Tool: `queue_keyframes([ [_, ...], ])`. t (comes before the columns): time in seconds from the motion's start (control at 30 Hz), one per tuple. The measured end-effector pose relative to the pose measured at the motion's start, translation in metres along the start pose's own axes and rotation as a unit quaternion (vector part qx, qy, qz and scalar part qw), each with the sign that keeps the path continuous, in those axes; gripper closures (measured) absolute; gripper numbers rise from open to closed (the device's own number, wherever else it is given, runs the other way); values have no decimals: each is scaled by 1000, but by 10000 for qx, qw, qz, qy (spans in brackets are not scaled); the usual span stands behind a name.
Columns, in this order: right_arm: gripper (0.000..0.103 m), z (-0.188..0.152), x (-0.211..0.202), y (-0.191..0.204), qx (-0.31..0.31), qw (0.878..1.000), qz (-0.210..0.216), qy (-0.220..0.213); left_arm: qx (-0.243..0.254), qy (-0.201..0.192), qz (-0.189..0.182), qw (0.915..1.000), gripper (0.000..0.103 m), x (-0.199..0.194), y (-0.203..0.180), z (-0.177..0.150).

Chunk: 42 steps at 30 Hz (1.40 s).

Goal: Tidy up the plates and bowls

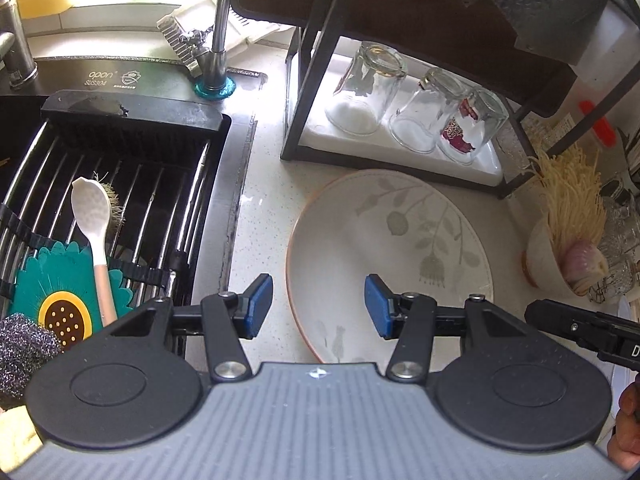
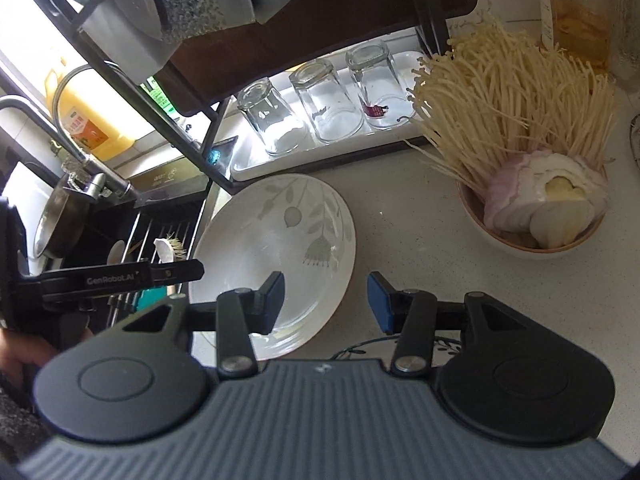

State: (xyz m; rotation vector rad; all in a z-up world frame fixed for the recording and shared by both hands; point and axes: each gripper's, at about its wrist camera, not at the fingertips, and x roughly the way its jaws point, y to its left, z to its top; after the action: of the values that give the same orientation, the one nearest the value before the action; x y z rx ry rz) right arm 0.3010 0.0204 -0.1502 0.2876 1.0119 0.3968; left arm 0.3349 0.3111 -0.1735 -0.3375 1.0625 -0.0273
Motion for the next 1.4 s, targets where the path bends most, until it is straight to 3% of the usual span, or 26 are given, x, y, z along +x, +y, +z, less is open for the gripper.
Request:
queue_keyframes([
  [0.27, 59, 20, 46, 1, 55, 9994, -262, 213, 132, 129, -163, 9997, 48, 27, 14, 20],
  [0.57, 68, 29, 71, -4, 109, 9986, -442, 255, 187, 236, -328, 9990, 64, 41, 16, 36],
  [0.7, 76, 28, 74, -4, 133, 9987, -391, 303, 281, 403, -209, 9986, 74, 49, 13, 38],
  [0.8, 84, 28, 74, -3, -8, 9984, -461, 328, 177, 463, -303, 9983, 76, 54, 14, 38],
  [1.4, 87, 18, 66, -5, -109, 9989, -269, 361, 79, 572, -393, 9976, 81, 41, 11, 26],
])
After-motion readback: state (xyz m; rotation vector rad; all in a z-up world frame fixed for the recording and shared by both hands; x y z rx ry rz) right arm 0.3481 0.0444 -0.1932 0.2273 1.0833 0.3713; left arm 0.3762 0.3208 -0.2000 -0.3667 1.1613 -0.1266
